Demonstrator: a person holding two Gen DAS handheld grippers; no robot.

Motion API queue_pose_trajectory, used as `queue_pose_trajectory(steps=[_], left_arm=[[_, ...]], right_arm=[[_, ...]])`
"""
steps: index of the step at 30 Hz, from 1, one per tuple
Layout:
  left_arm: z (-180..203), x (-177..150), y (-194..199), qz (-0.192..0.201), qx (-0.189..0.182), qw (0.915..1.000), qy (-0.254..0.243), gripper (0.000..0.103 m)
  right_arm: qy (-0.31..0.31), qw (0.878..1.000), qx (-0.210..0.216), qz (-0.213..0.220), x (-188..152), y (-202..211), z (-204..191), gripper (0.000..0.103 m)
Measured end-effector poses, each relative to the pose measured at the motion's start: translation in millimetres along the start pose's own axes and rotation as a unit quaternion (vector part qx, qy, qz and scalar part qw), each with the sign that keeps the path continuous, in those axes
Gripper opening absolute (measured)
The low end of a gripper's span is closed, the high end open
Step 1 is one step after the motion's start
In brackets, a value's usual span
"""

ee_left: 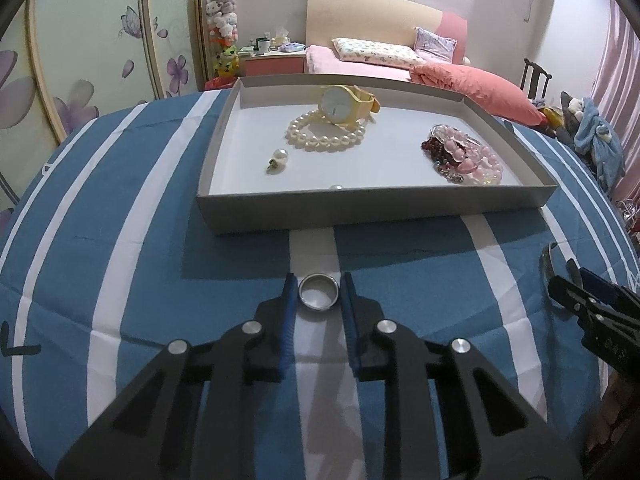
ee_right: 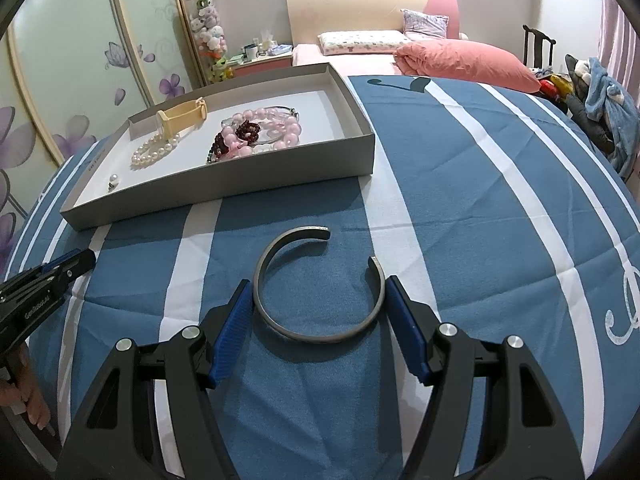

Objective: Organize jewelry
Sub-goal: 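Grasp the silver ring with the left tool while the right tool grasps the cuff bangle, then carry the cuff bangle into the tray with the right tool while the left tool places the ring there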

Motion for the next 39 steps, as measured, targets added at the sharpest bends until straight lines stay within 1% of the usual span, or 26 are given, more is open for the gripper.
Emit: queue_pose_trajectory(steps=[6,12,18,23,34,37,39], left_arm=[[-4,2,11,0.021,0.004,0.9998,0.002,0.022],[-7,10,27,0.057,0.008,0.9983,0.004,0.022],[-9,23,51,0.115,0.02,0.9931,0.003,0.022],[-9,34,71,0.161,0.03,0.9865,0.003,0.022],[-12,47,92,0.203,0.039,0.9785,0.006,0.022],[-13,51,95,0.209,0.043,0.9769,0.007,0.022],[-13,52,97,0.212,0.045,0.9761,0.007,0.022]], right_arm=[[-0.005,1.0,0.012,0.001,1,2,0,0.066],[0.011,0.999,0.022,0.023,4,9,-9,0.066],[0.032,0.996,0.035,0.073,12,27,-19,0.066],[0.044,0.99,0.054,0.126,25,48,-29,0.066],[0.059,0.969,0.098,0.219,51,88,-49,0.066],[0.056,0.964,0.106,0.238,60,95,-54,0.066],[0.054,0.962,0.11,0.243,64,96,-56,0.066]])
Point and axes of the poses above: each gripper's, at about its wrist camera, not at the fingertips, and y roughly against the way its jaws point, z to its right, x to its top, the point moved 9 cm from there along -y, roughly the way its jaws point, and after that the axes turned 12 degrees about -y, right-handed, at the moved point
